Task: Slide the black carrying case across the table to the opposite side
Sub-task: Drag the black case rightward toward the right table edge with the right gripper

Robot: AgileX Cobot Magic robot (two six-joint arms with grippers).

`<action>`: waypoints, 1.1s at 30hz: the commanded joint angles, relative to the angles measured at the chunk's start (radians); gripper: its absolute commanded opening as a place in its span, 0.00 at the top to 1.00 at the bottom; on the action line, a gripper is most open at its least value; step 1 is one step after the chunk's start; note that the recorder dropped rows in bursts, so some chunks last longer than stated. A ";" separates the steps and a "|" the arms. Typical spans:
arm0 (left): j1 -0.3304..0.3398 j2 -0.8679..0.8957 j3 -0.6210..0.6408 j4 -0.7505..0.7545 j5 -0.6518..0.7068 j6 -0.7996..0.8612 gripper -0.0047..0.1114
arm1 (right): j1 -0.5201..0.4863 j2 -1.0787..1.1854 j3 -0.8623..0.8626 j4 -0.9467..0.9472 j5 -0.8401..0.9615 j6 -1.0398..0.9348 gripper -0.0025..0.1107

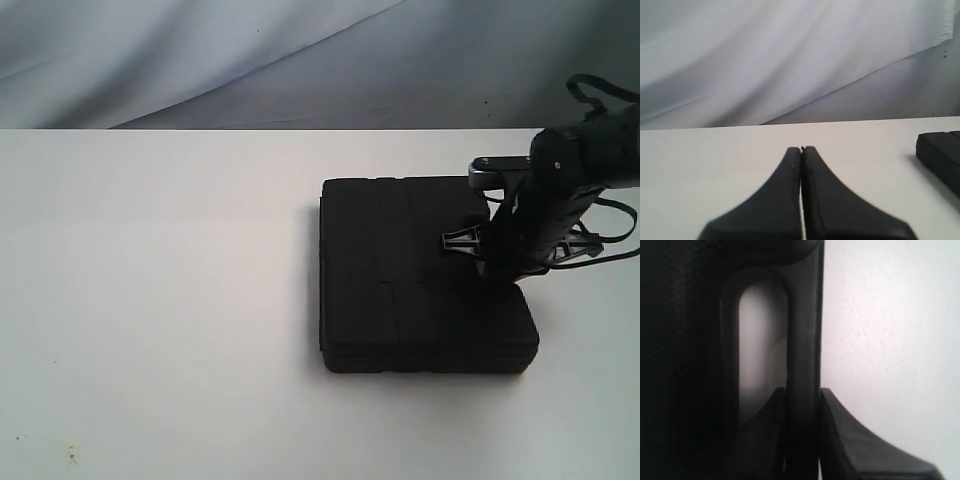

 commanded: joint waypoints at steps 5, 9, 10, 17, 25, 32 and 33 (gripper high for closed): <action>0.003 -0.004 0.004 0.001 0.002 -0.001 0.96 | -0.079 -0.004 0.014 -0.049 0.057 -0.065 0.98; 0.003 -0.004 0.004 0.001 0.002 -0.001 0.96 | -0.084 -0.004 0.014 -0.052 0.057 -0.068 0.98; 0.003 -0.004 0.004 0.001 0.002 -0.001 0.96 | -0.084 -0.004 0.014 -0.052 0.055 -0.072 0.98; 0.003 -0.004 0.004 0.001 0.002 -0.001 0.96 | -0.084 -0.004 0.014 -0.057 0.052 -0.072 0.98; 0.003 -0.004 0.004 0.001 0.002 -0.001 0.96 | -0.105 -0.004 0.014 -0.055 0.052 -0.072 0.98; 0.003 -0.004 0.004 0.001 0.002 -0.001 0.96 | -0.129 -0.004 0.014 -0.047 0.059 -0.114 0.98; 0.003 -0.004 0.004 0.001 0.002 -0.001 0.96 | -0.129 -0.004 0.014 -0.042 0.055 -0.114 0.98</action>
